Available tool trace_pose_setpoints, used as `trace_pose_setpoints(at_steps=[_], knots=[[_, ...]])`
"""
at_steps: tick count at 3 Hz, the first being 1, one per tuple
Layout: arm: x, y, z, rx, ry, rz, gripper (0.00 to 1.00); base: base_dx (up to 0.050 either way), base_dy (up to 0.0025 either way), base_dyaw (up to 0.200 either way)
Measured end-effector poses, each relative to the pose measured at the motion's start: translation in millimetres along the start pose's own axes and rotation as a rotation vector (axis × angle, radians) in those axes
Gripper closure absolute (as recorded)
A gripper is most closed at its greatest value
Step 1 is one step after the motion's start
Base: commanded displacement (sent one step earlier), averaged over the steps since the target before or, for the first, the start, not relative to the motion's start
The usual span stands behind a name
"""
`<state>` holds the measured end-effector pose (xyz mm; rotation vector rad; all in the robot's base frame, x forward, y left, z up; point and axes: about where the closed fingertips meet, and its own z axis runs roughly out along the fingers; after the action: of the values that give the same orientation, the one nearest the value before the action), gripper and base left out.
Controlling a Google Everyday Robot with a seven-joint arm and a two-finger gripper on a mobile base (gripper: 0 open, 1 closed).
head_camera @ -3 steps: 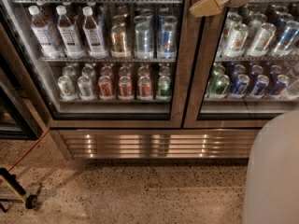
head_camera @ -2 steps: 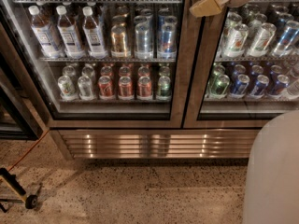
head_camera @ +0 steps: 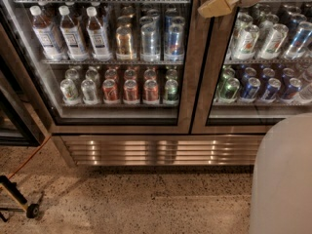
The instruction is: Open left fridge door
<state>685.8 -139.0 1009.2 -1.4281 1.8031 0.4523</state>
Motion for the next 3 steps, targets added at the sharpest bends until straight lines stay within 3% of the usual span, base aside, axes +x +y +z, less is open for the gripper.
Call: trace_pose_setpoints(at_steps=[3], knots=[[-5.4, -2.1, -8.5, -0.014, -0.026, 0.013, 1.00, 0.000, 0.00000, 0.000]])
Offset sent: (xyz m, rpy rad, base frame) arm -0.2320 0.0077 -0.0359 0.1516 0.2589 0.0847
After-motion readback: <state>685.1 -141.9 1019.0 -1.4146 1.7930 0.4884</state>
